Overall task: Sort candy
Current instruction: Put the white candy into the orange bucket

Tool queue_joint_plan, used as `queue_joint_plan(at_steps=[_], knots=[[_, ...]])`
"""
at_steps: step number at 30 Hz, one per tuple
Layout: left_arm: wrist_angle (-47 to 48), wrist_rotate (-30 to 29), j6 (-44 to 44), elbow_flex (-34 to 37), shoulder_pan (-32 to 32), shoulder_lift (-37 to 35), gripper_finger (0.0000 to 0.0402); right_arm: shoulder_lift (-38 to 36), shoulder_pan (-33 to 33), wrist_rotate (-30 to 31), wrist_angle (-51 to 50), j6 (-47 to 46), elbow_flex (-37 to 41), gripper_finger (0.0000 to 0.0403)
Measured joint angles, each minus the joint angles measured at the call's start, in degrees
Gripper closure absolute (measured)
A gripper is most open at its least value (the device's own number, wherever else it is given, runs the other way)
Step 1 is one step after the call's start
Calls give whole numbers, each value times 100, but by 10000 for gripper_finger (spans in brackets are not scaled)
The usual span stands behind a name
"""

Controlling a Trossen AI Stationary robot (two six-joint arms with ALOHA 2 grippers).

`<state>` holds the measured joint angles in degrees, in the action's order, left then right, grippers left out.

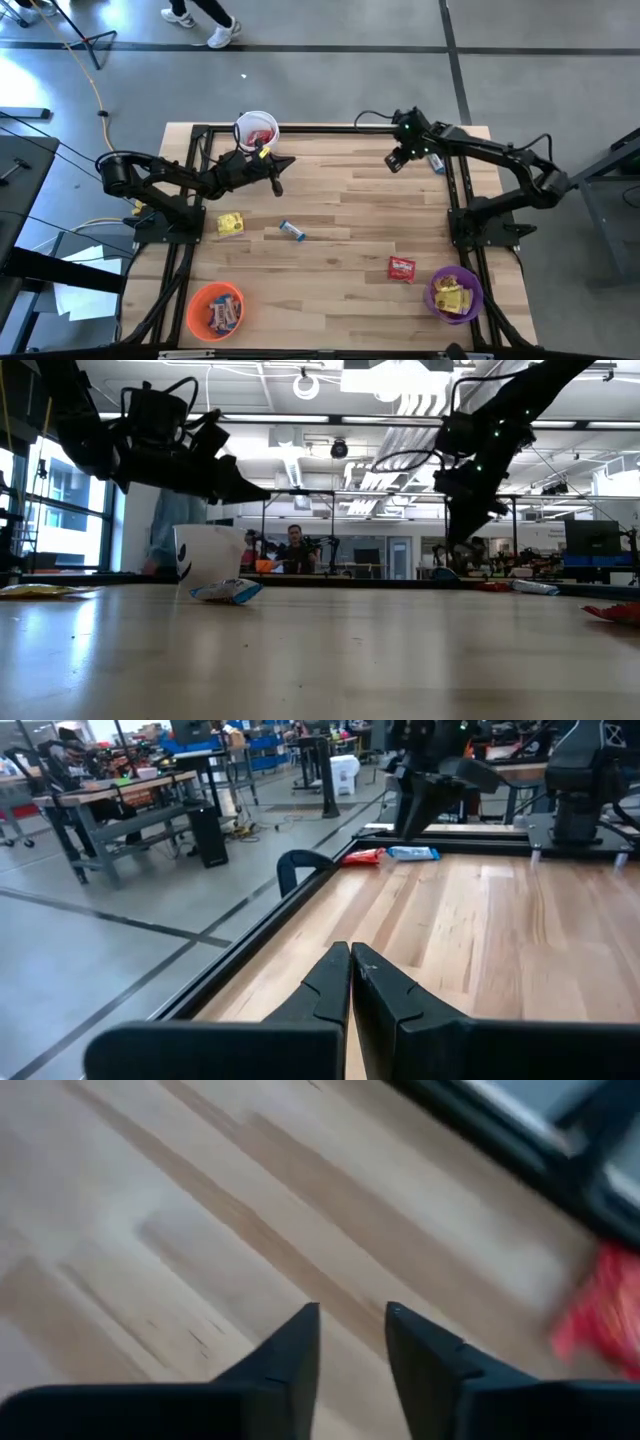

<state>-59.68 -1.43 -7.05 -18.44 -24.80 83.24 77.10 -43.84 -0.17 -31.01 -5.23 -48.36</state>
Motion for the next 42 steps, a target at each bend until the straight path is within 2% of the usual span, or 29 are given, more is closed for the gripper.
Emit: queue_joint_plan(at_steps=[7, 17, 33, 42], knots=[[24, 0, -54, 0, 0, 0, 401, 56, -342, 1190, -1077, -650, -87, 232], [261, 0, -66, 0, 2, 0, 401, 884, -947, 2031, -1149, -916, -99, 224], [335, 0, -66, 0, 2, 0, 401, 1979, -1060, 2328, -1504, -1082, -608, 224], [448, 0, -66, 0, 2, 0, 401, 2159, -1191, 1753, -1709, -1032, -772, 242]])
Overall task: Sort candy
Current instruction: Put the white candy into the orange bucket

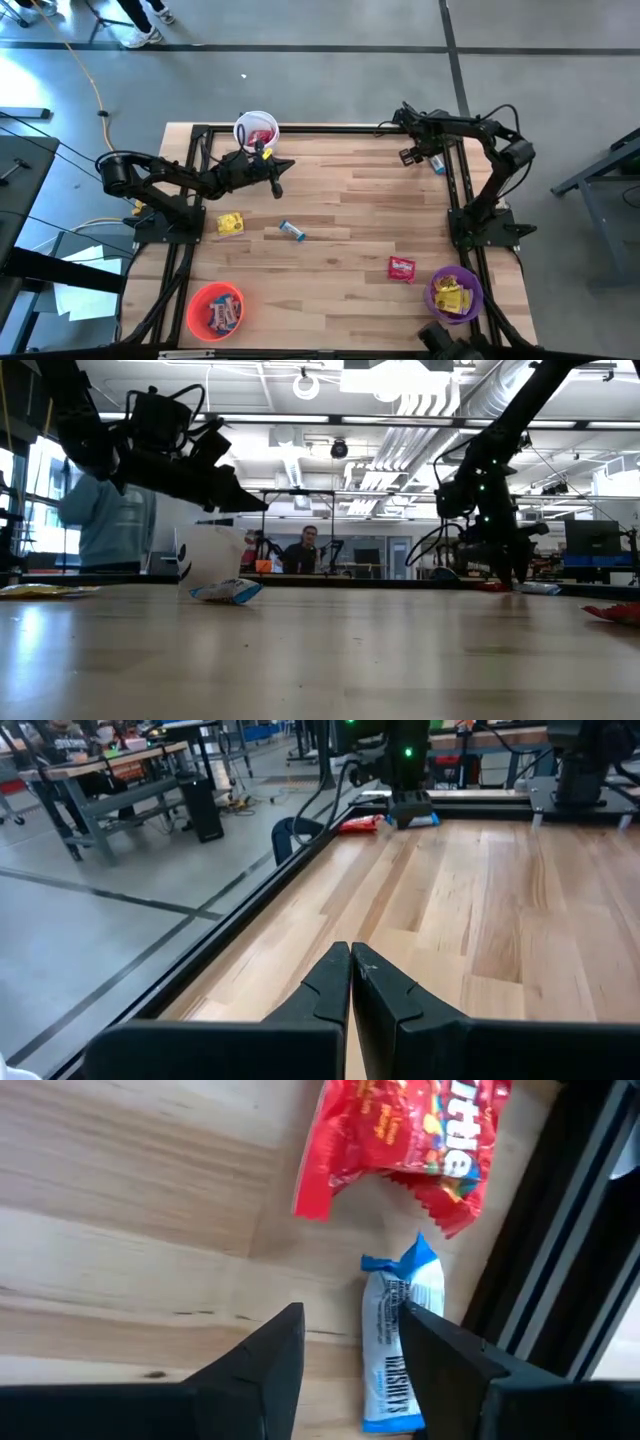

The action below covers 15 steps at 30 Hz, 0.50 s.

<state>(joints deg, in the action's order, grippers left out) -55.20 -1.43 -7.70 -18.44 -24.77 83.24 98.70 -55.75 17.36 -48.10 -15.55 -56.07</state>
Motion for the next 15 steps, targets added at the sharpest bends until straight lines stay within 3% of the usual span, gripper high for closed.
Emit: queue_joint_plan(at_steps=[9, 13, 15], knots=[[39, 0, 2, 0, 2, 0, 401, -2, 0, -158, -148, 339, 0, 337], [39, -1, 2, 0, 2, 0, 401, -2, 41, -459, -233, 608, -82, 391], [37, 0, 4, 0, 2, 0, 401, -2, 147, -664, -270, 709, -181, 398]])
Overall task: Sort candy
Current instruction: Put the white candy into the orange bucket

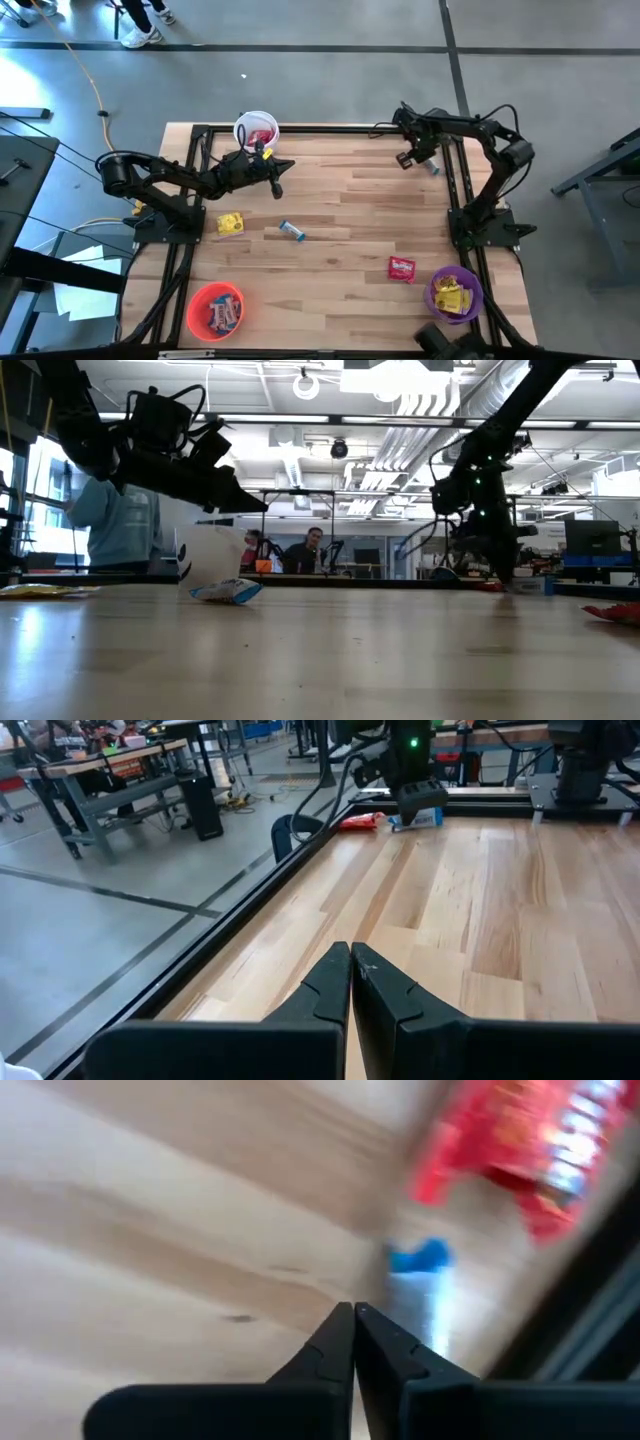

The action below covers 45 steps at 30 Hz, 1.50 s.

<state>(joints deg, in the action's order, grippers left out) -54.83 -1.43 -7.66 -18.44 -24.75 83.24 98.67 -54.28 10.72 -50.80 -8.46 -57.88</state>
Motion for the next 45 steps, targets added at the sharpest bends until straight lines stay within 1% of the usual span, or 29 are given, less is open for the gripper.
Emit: queue_joint_plan(at_steps=[5, 6, 9, 14, 19, 24, 27, 31, 35, 45], knots=[[0, 0, 11, 0, 0, 0, 401, 0, 456, -701, -40, 375, -310, 390], [0, -1, 14, 0, 0, 0, 401, 0, 570, -782, -30, 447, -378, 390], [0, -2, 59, 0, 0, 0, 401, 0, 852, -776, -86, 626, -604, 387], [26, -2, 59, 0, 2, 0, 401, -4, 967, -223, -591, 687, -810, 362], [98, -2, 57, 0, 2, 0, 401, -7, 718, 149, -870, 653, -610, 306], [103, -2, 53, 0, 2, 0, 401, -7, 334, 922, -836, 90, -372, 244], [105, -2, 52, 0, 2, 0, 401, -7, 59, 1244, -664, -389, -262, 220], [107, -2, 46, 0, 4, 0, 401, -7, -115, 1281, -282, -558, -211, 213], [154, -1, 36, 0, 4, 0, 401, -7, -153, 998, 9, -440, -213, 215], [190, 122, 36, 0, 7, 0, 401, 2, -248, 971, -84, -397, -213, 215]])
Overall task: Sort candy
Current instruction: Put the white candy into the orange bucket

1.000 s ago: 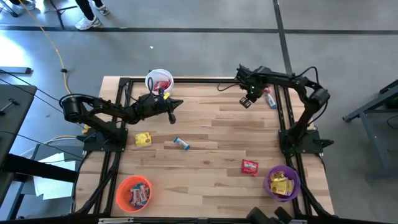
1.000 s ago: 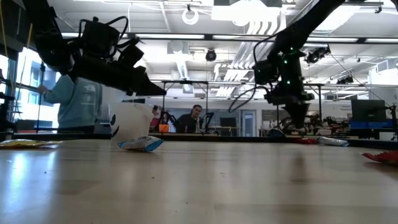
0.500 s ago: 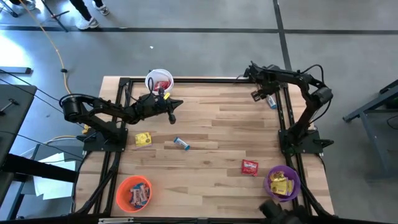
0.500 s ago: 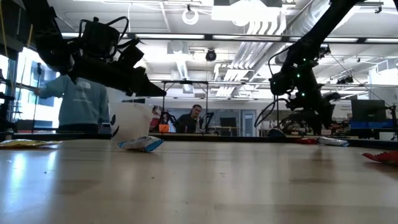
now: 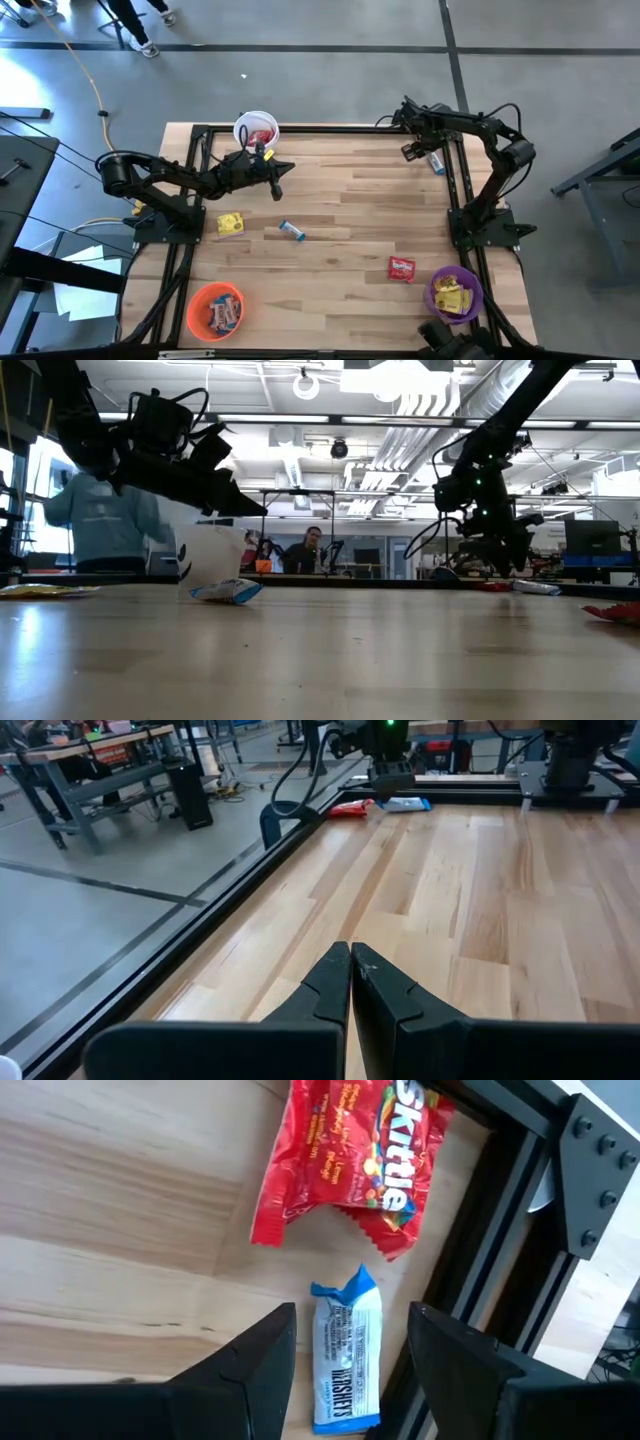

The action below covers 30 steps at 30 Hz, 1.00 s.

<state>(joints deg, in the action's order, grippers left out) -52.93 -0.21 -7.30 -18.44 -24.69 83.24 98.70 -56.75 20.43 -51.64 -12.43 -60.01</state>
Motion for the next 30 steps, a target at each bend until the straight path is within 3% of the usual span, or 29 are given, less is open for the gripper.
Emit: queue_joint_plan(at_steps=[9, 17, 23, 30], knots=[[1, 1, -30, 0, -2, 0, 401, 219, -20, -329, -125, -233, 4, 215], [34, 2, -41, 0, -2, 0, 401, 544, 275, 7, -236, -455, 9, 214], [74, 2, -41, 0, -4, 0, 401, 544, 273, -969, -157, -178, 2, 215], [74, 2, -41, 0, -4, 0, 401, 478, 526, -1533, -229, 215, 3, 215]])
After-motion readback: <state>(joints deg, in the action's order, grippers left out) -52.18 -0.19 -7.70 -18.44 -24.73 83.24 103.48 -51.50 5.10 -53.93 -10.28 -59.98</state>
